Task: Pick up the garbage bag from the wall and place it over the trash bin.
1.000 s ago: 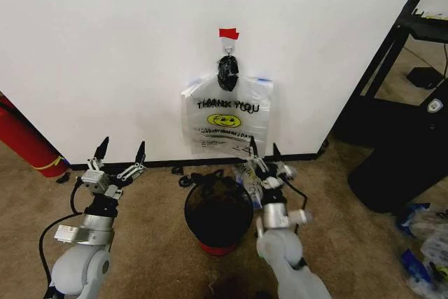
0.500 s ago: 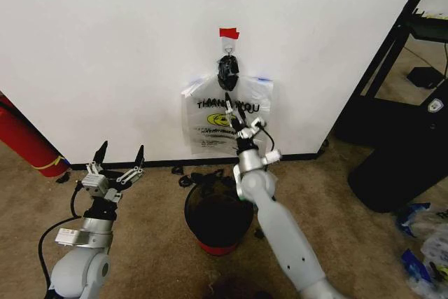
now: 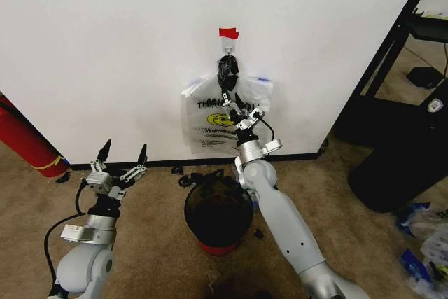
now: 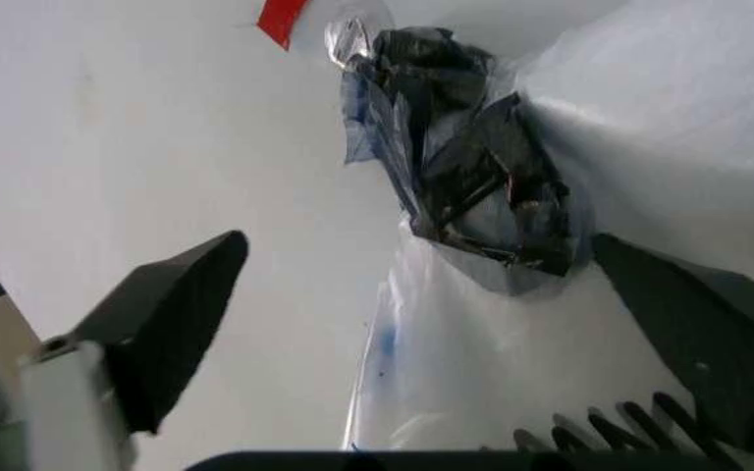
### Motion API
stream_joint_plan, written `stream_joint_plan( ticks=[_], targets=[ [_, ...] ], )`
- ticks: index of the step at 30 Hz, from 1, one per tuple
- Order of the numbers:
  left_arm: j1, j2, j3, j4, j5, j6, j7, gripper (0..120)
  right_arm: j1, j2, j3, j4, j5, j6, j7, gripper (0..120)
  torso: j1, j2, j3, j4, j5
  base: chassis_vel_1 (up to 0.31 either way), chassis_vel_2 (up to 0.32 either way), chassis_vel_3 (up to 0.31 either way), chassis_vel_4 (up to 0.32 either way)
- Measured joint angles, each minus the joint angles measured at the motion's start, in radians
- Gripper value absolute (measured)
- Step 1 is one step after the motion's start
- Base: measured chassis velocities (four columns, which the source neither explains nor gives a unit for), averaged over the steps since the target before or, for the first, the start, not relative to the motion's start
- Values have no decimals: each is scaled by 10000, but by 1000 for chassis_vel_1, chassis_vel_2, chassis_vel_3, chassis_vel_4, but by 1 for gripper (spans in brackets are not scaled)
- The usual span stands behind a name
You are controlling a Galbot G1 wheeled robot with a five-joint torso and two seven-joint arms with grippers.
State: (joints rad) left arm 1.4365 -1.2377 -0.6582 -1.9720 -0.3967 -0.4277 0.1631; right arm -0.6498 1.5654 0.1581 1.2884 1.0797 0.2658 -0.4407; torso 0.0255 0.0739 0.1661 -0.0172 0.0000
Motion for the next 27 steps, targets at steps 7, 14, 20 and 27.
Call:
stream_joint_plan(
  ticks=[7,14,20,27],
  targets=[
    [129,46,-113,-83,-1,-48,-9,100,372,200,147,-571,-47,-55,-330,70,0,0,0,1,0,0,0,0,0],
    [228,-16,-163,-67,14,-171,-11,100,542,296,203,-862,-78,-55,-409,58,0,0,0,1,-1,0,0,0,0],
    [271,-70,-150,-61,75,-210,-11,100,585,314,231,-918,-127,-55,-419,39,-1,0,0,0,0,0,0,0,0],
    [343,-113,-155,-61,130,-242,-10,100,635,154,309,-1030,-191,-54,-430,11,-1,0,0,0,0,0,0,0,0]
  ],
)
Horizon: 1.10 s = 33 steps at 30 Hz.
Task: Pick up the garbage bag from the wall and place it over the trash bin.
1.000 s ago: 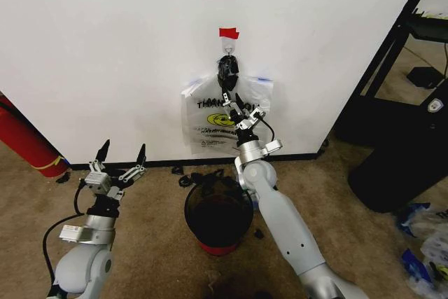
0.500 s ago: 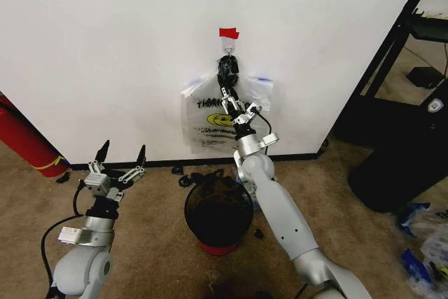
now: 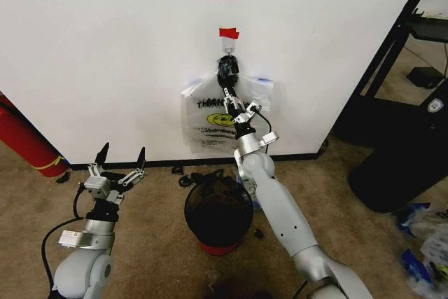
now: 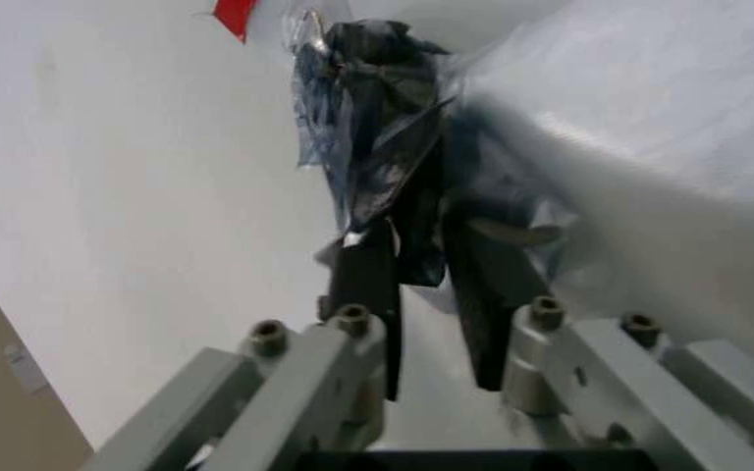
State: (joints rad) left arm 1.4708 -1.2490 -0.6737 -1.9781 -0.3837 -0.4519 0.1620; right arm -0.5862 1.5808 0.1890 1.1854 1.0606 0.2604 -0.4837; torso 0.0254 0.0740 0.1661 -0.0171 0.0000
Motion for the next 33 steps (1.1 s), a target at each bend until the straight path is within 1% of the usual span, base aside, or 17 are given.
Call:
stream_joint_plan(
  ticks=[1,4,13,19,21,27,28,33],
  targets=[
    [0,0,0,0,0,0,0,100,0,0,0,0,0,0,0,11,0,0,0,0,0,0,0,0,0],
    [27,-31,13,-6,36,-19,1,100,33,-51,44,-33,-14,5,-3,0,0,0,0,0,1,0,0,0,0],
    [72,-84,29,-51,67,-36,4,100,-297,-238,-96,374,-76,8,-134,0,0,0,0,2,0,0,0,0,0],
    [143,-75,-2,-198,64,-46,-48,100,-1535,-679,-185,995,-466,-6,-782,0,0,2,-1,-1,2,0,0,0,0],
    [154,-72,-7,-224,63,-46,-70,100,-1710,-741,-179,1092,-504,-8,-867,0,0,2,-1,-1,1,0,0,0,0],
    [319,-24,-53,-508,35,-47,-134,100,-3280,-1258,174,1746,-852,-12,-1738,0,-1,2,-1,-1,1,0,0,0,0],
    [319,-24,-53,-508,35,-47,-134,100,-3280,-1258,174,1746,-852,-12,-1738,0,-1,2,-1,-1,1,0,0,0,0],
    [492,-5,-134,-809,17,-29,-140,100,-4221,-1478,595,1996,-1094,-3,-2527,0,-1,2,-2,-1,1,0,0,0,0]
  ],
)
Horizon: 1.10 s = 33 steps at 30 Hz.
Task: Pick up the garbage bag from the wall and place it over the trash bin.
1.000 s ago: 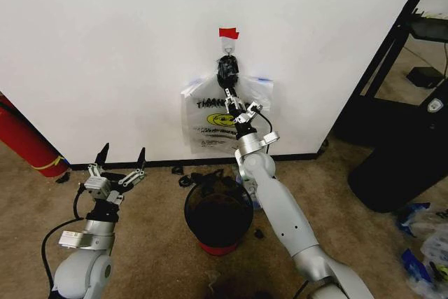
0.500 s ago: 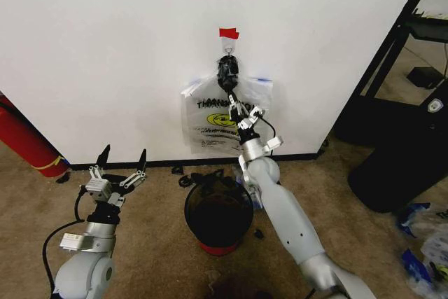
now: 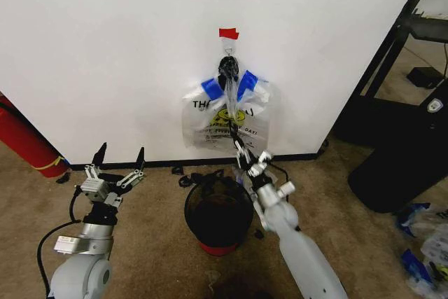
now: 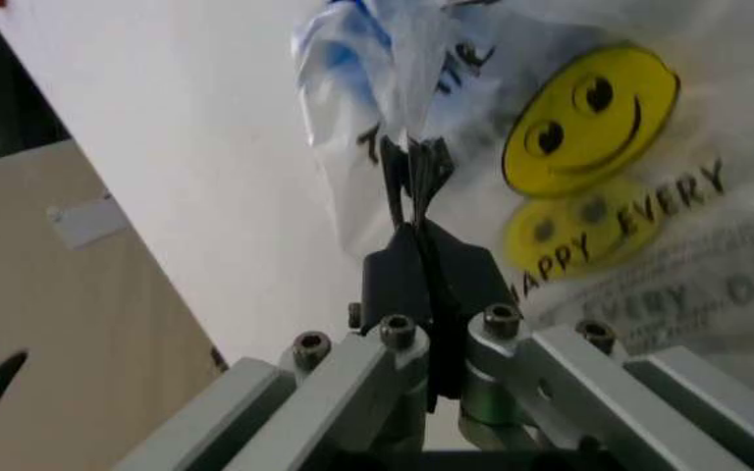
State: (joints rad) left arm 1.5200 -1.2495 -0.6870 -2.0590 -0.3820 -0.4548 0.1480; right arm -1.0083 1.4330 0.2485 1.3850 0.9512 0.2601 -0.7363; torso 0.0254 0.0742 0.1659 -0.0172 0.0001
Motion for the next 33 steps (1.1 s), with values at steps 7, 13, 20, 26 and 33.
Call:
stream_joint_plan(
  ticks=[7,13,20,26,33],
  targets=[
    [292,17,-90,-304,-13,3,-3,100,-873,-127,392,248,-334,44,-816,0,0,0,0,2,0,0,0,0,0],
    [374,-7,-53,-539,-7,31,-3,100,-1485,-203,651,358,-755,139,-1348,0,0,0,0,1,0,0,0,0,0],
    [545,-23,-9,-691,25,35,1,100,-2087,-244,1016,443,-921,168,-2002,0,0,0,1,1,0,0,0,0,0],
    [648,18,-24,-827,19,35,2,100,-2555,-408,1627,436,-1025,51,-3128,0,0,0,1,1,0,0,0,0,0],
    [587,47,53,-832,-6,32,2,100,-2808,-618,2245,328,-1090,-197,-3907,0,1,-2,1,1,0,0,0,0,0]
  ],
)
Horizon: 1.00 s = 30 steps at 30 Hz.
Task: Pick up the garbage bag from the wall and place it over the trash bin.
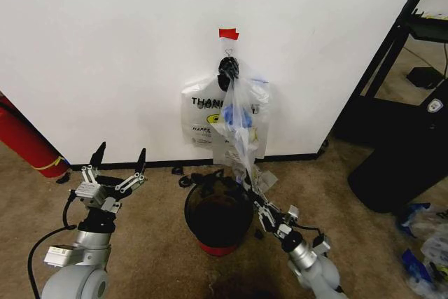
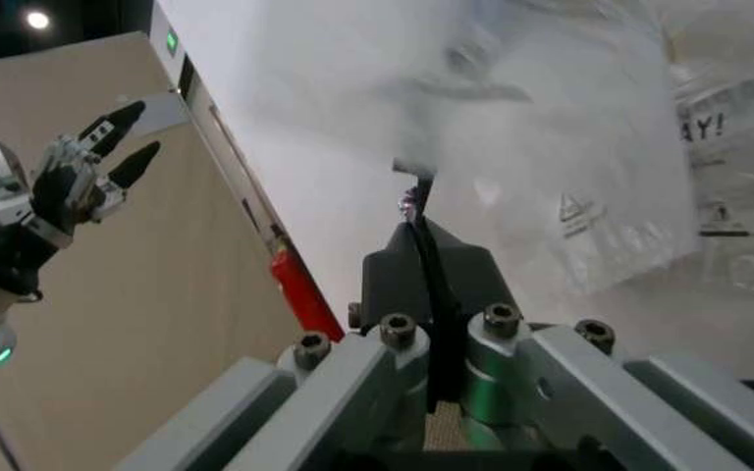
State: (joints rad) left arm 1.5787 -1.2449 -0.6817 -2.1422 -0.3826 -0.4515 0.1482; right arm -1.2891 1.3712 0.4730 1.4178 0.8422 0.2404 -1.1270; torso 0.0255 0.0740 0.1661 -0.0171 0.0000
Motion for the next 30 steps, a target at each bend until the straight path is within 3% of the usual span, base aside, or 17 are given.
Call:
stream_joint_plan(
  ticks=[13,30],
  targets=[
    [-725,320,465,347,-303,66,-35,100,-248,89,609,193,65,-277,-371,0,0,0,0,0,0,0,0,0,0],
    [-500,363,416,322,-340,-10,-144,100,-686,29,1021,360,-688,-438,-1430,0,0,0,1,-1,0,0,0,0,0]
  ],
)
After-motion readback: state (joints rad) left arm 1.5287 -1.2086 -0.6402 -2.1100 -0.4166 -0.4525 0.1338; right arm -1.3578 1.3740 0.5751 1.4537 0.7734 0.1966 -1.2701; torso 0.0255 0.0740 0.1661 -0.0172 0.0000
